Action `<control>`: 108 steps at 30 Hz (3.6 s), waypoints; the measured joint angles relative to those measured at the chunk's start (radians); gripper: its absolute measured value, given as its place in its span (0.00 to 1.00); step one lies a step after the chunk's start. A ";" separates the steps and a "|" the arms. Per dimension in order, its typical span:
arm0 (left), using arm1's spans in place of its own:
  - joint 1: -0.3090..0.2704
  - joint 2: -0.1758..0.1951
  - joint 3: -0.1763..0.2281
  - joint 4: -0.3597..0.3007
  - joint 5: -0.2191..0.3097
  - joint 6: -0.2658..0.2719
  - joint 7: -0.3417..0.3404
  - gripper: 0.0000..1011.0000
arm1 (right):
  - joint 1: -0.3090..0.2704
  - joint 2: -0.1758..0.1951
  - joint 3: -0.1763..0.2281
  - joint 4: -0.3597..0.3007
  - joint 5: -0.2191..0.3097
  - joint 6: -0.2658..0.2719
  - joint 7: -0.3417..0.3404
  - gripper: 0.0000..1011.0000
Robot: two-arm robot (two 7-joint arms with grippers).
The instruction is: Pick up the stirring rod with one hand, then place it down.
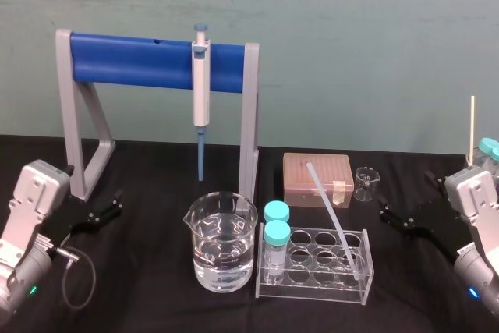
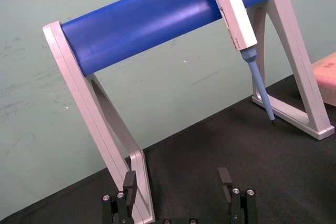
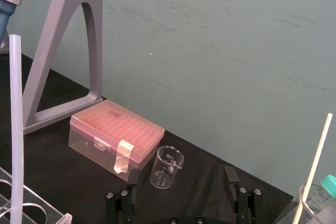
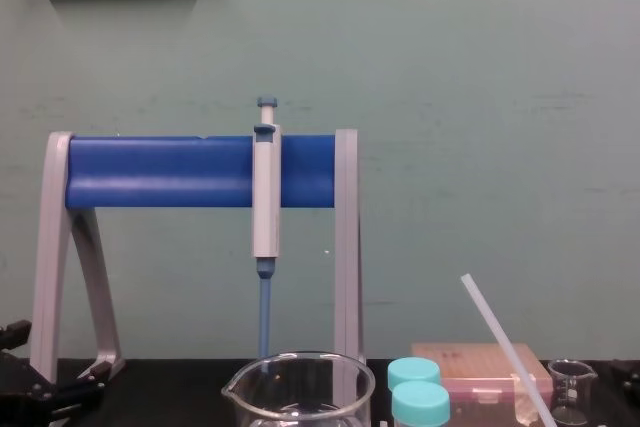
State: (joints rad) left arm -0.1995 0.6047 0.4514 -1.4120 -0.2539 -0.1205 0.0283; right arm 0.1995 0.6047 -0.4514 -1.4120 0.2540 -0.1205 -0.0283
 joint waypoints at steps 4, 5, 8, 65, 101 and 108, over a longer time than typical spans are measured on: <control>0.000 0.000 0.000 0.000 0.000 0.000 0.000 0.99 | 0.000 0.000 0.000 0.000 0.000 0.000 0.000 0.99; 0.000 0.000 0.000 0.000 0.000 0.000 0.000 0.99 | 0.000 0.000 0.000 0.000 0.000 0.000 0.000 0.99; 0.000 0.000 0.000 0.000 0.000 0.000 0.000 0.99 | 0.000 0.000 0.000 0.000 0.000 0.000 0.000 0.99; 0.000 0.000 0.000 0.000 0.000 0.000 0.000 0.99 | -0.002 -0.002 0.005 -0.001 -0.003 -0.005 0.002 0.99; 0.000 0.000 0.000 0.000 0.000 0.000 0.000 0.99 | 0.011 -0.037 -0.005 -0.077 0.016 -0.249 0.315 0.99; 0.000 0.000 0.000 0.000 0.000 0.000 0.000 0.99 | 0.035 -0.057 0.006 -0.043 0.082 -0.217 0.385 0.99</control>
State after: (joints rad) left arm -0.1995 0.6047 0.4514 -1.4120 -0.2540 -0.1205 0.0283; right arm 0.2344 0.5479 -0.4451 -1.4553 0.3362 -0.3379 0.3570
